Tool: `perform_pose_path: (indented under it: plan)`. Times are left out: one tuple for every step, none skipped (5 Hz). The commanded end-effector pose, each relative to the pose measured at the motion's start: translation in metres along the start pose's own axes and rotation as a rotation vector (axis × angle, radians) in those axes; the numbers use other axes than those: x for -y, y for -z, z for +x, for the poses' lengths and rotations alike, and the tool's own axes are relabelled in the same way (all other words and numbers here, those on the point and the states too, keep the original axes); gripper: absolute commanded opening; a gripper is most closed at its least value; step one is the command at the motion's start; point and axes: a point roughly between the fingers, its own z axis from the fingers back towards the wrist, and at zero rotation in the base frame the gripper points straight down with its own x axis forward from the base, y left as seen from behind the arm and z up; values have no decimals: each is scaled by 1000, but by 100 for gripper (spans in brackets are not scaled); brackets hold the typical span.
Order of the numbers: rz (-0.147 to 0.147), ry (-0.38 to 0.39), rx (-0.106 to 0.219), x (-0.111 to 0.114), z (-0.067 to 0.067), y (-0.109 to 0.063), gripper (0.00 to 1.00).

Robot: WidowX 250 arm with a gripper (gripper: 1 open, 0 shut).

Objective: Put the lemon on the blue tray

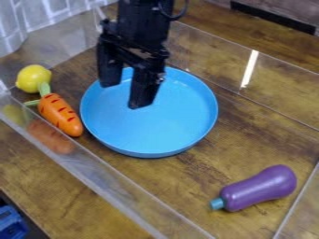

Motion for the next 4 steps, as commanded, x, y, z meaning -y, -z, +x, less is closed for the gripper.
perform_pose_path:
  plan:
    - [22, 58, 34, -22, -10, -9, 100]
    - [39, 141, 41, -50, -25, -8, 100]
    - [64, 183, 61, -84, -35, -12, 100]
    - [79, 177, 80, -113, -34, -10, 100]
